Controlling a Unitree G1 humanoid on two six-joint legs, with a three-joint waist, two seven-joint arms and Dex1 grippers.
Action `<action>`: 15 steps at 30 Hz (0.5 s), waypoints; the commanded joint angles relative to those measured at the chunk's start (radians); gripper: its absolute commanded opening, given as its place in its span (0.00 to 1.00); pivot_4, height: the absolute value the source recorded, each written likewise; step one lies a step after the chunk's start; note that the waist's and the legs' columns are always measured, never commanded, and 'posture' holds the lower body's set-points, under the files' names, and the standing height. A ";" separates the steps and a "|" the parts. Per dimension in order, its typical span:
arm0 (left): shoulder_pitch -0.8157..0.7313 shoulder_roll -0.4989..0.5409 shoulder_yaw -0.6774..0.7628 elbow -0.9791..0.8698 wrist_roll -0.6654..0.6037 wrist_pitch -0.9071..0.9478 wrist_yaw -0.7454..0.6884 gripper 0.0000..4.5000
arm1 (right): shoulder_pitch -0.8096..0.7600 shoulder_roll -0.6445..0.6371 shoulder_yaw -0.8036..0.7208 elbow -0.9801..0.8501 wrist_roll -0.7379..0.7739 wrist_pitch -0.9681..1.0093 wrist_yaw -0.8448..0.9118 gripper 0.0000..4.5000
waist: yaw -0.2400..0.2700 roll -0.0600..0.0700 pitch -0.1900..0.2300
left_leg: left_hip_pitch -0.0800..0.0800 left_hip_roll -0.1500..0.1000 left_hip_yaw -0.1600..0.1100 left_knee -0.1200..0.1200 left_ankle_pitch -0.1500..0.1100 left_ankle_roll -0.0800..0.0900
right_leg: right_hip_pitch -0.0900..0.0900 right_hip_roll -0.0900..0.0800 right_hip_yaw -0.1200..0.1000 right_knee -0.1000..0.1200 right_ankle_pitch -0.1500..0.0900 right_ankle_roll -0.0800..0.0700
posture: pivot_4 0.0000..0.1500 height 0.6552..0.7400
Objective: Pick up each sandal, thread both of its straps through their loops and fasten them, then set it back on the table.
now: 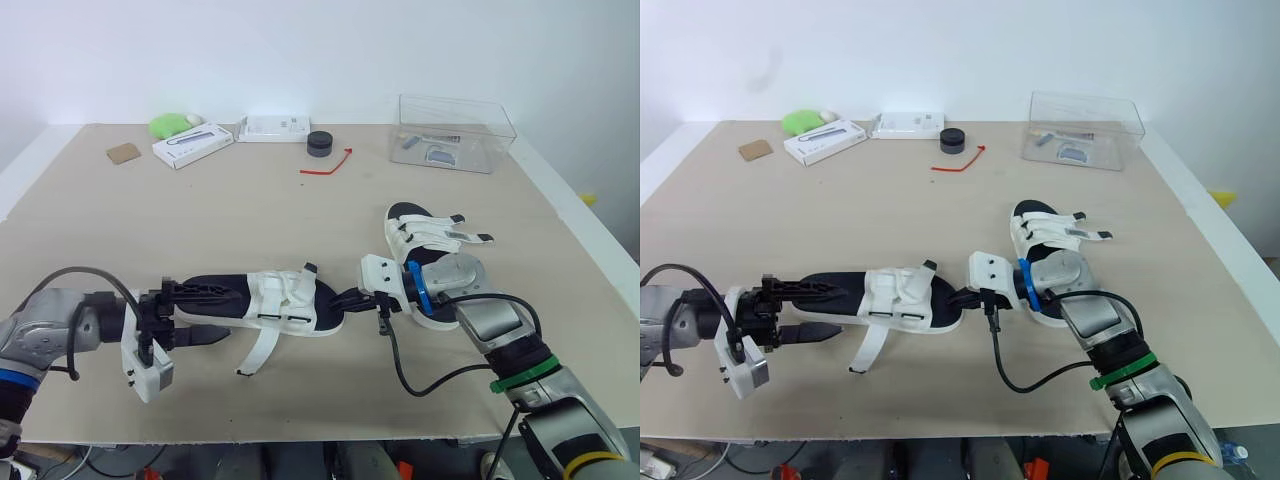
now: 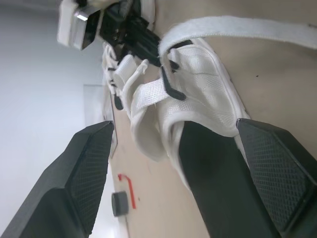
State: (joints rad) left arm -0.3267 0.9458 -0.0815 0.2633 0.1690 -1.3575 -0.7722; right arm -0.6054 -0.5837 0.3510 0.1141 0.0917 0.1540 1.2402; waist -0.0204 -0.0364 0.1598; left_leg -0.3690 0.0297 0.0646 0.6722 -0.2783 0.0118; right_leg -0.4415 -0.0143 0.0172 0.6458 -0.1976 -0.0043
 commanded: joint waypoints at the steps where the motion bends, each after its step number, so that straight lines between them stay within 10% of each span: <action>1: -0.037 -0.040 -0.071 -0.052 0.043 -0.035 0.029 0.91 | -0.006 0.000 0.013 0.019 -0.026 0.004 0.002 0.00 | 0.000 0.000 0.000 | 0.000 0.000 0.000 0.000 0.000 0.000 | 0.000 0.000 0.000 0.000 0.000 0.000 | 1.00 1.00; 15: -0.038 -0.011 -0.248 -0.184 0.036 -0.020 0.073 0.91 | 0.006 -0.015 0.005 0.001 -0.027 0.018 -0.003 0.00 | 0.000 0.000 0.000 | 0.000 0.000 0.001 0.000 0.000 0.000 | 0.000 0.000 0.002 0.000 0.001 0.002 | 1.00 1.00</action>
State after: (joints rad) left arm -0.3680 0.9100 -0.3224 0.1168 0.2328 -1.3870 -0.7157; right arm -0.6072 -0.5811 0.3518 0.1164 0.0917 0.1581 1.2394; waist -0.0208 -0.0365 0.1597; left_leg -0.3687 0.0296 0.0652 0.6725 -0.2783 0.0118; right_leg -0.4415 -0.0143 0.0197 0.6459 -0.1968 -0.0028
